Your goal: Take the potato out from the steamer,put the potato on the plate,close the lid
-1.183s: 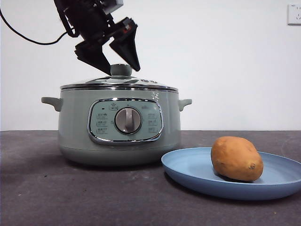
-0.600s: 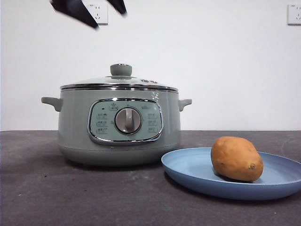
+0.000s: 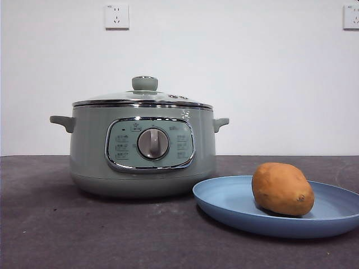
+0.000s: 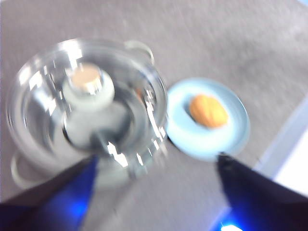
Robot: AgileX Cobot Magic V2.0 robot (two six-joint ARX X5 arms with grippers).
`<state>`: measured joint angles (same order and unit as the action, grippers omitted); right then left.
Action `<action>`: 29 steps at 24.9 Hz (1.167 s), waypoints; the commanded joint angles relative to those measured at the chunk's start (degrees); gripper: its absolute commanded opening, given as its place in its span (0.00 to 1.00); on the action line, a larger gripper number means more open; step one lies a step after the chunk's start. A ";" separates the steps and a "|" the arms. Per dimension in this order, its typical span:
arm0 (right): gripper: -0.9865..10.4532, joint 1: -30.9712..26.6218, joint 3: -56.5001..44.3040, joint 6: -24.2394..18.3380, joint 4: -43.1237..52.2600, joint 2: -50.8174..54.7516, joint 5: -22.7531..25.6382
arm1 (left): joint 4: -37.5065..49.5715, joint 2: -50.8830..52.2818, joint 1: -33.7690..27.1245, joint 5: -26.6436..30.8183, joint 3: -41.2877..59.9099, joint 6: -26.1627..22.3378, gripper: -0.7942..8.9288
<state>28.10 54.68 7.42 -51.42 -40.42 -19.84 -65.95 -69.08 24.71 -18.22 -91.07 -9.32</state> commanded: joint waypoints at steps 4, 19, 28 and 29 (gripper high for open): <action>0.08 0.09 0.26 0.63 -1.40 -0.07 -1.97 | -3.63 1.88 0.15 -0.17 -0.15 0.55 0.07; 0.09 0.09 0.26 0.63 -1.40 -0.07 -0.81 | -3.72 1.88 0.15 -0.02 -0.15 0.55 0.07; 0.09 0.09 0.26 0.61 -1.38 -0.07 -0.81 | -2.97 1.88 0.13 0.00 -0.15 0.55 0.07; 0.09 0.09 0.26 0.63 -1.40 -0.07 -0.81 | -2.89 1.88 0.13 0.00 -0.15 0.55 0.07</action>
<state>28.10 54.68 7.75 -53.01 -40.49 -20.82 -69.47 -67.16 24.71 -18.20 -91.07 -8.93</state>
